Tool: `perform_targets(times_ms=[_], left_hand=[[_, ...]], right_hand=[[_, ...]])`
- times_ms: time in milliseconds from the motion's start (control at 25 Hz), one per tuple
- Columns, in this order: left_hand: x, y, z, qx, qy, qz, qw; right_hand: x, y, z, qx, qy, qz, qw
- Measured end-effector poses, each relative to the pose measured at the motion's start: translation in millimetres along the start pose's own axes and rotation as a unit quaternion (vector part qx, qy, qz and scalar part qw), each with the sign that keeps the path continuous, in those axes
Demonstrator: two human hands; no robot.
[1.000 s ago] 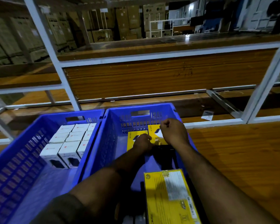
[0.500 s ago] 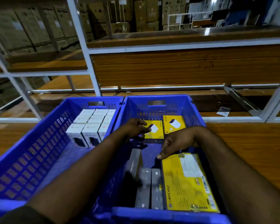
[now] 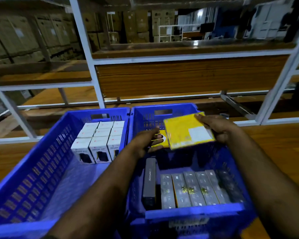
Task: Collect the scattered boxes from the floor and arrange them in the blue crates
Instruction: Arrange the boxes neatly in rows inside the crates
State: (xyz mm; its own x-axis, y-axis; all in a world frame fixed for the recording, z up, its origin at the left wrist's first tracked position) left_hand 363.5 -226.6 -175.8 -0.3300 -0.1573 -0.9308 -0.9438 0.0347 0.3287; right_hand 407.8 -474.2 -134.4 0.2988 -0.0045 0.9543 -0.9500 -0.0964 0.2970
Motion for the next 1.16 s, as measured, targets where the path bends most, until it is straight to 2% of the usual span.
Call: perform_targets(times_ms=[80,160,280,480,560,640,680,760,800,840,1000,1040,1160], left_hand=[[-2,-1,0,0.014,0.06,0.007,0.998],[-3,2,-4,0.025,0.05,0.003,0.998],[0,-2,-5,0.005,0.039,-0.016,0.999],[-5,-6,4,-0.06,0.113,-0.044,0.991],[-7,-8,2,-0.088,0.085,-0.083,0.989],[-10,-7,-8,-0.043,0.055,-0.109,0.992],[-10,-5,-14,-0.002,0.055,-0.106,0.993],[-12,0,-18,0.048,0.099,-0.075,0.991],[-12,0,-16,0.055,0.125,-0.055,0.989],[-10,-3,-12,0.057,0.147,-0.042,0.987],[-10,-10,-3,0.037,0.164,-0.045,0.985],[-10,-10,-4,0.038,0.165,-0.048,0.984],[-13,-7,-4,0.032,0.155,-0.057,0.986]], right_hand=[[-12,-3,-9,-0.072,-0.11,-0.011,0.991],[-29,-2,-28,-0.076,-0.159,-0.034,0.984],[-43,-2,-49,-0.037,-0.126,-0.065,0.989],[-25,8,-63,0.062,-0.057,-0.068,0.994],[-20,9,-72,0.021,0.017,0.008,1.0],[-19,13,-84,-0.056,0.098,0.154,0.982],[-19,18,-94,-0.046,0.135,0.217,0.966],[-27,26,-113,0.058,0.203,0.268,0.94],[-29,29,-118,0.092,0.227,0.265,0.933],[-28,31,-119,0.095,0.219,0.261,0.935],[-20,21,-94,-0.076,0.153,0.255,0.952],[-22,18,-91,-0.074,0.131,0.231,0.961],[-30,15,-97,0.015,-0.001,0.116,0.993]])
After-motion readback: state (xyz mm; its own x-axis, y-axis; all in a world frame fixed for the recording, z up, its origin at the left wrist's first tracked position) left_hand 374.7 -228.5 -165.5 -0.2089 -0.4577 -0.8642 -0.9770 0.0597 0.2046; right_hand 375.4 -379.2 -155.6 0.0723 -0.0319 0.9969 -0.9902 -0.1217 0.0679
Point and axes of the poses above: each hand's wrist, its own y-axis away from the middle knuckle, its own z-axis out of the back of the hand, x = y × z, the point moved 3 cm from there along -y, towards the middle knuckle, and after that the axes turned 3 degrees about -z, right-handed, at the moved point
